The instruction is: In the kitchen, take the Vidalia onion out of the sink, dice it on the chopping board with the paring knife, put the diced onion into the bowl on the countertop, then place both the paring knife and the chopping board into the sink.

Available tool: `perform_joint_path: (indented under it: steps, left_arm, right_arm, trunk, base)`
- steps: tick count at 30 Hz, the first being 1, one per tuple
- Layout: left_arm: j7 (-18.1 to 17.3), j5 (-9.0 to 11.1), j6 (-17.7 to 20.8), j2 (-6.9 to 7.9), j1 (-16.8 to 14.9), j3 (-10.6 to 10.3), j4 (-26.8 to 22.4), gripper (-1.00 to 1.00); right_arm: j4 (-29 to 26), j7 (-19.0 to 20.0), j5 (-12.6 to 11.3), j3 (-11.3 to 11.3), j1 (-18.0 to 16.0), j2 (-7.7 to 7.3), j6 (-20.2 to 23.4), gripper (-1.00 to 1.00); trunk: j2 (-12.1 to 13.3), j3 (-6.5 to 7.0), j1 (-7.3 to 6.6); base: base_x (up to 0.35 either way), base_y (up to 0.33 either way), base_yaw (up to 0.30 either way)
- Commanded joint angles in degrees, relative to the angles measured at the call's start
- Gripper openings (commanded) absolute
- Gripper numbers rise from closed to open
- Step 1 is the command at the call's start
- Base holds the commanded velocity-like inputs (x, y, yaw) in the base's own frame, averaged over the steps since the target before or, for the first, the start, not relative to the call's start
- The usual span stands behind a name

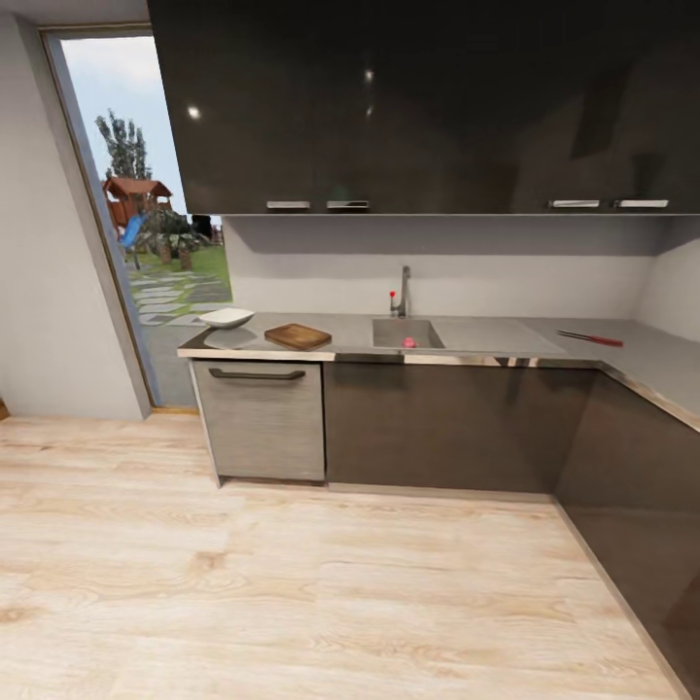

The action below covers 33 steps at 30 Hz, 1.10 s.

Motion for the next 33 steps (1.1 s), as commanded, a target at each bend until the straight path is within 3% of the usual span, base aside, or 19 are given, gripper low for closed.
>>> perform_joint_path:
  steps: [1,15,23,33]
  left_arm:
    - [0.0,0.0,-0.1,-0.01,0.0,0.0,0.0,1.00]
    - [0.0,0.0,-0.1,0.32,0.0,0.2,-0.1,1.00]
    - [0.0,0.0,-0.2,0.48,0.0,0.2,-0.5,1.00]
    - [0.0,0.0,-0.7,0.42,0.0,0.2,-1.6,1.00]
  right_arm:
    - [0.0,-0.2,0.0,0.0,0.0,0.02,-0.2,1.00]
    - [0.0,-0.2,-0.1,-0.1,0.0,0.06,-0.2,1.00]
    - [0.0,-0.3,-0.2,-0.2,0.0,0.14,-0.1,1.00]
    - [0.0,-0.3,-0.2,-0.2,0.0,0.11,-0.1,1.00]
  trunk:
    - [0.0,-0.05,0.01]
    - [0.0,-0.05,0.01]
    - [0.0,0.16,0.01]
    - [0.0,0.21,0.01]
  base:
    - [0.165,0.093,0.000]
    - [0.278,0.125,-0.001]
    - [0.282,0.146,-0.145]
    - [0.051,0.033,-0.024]
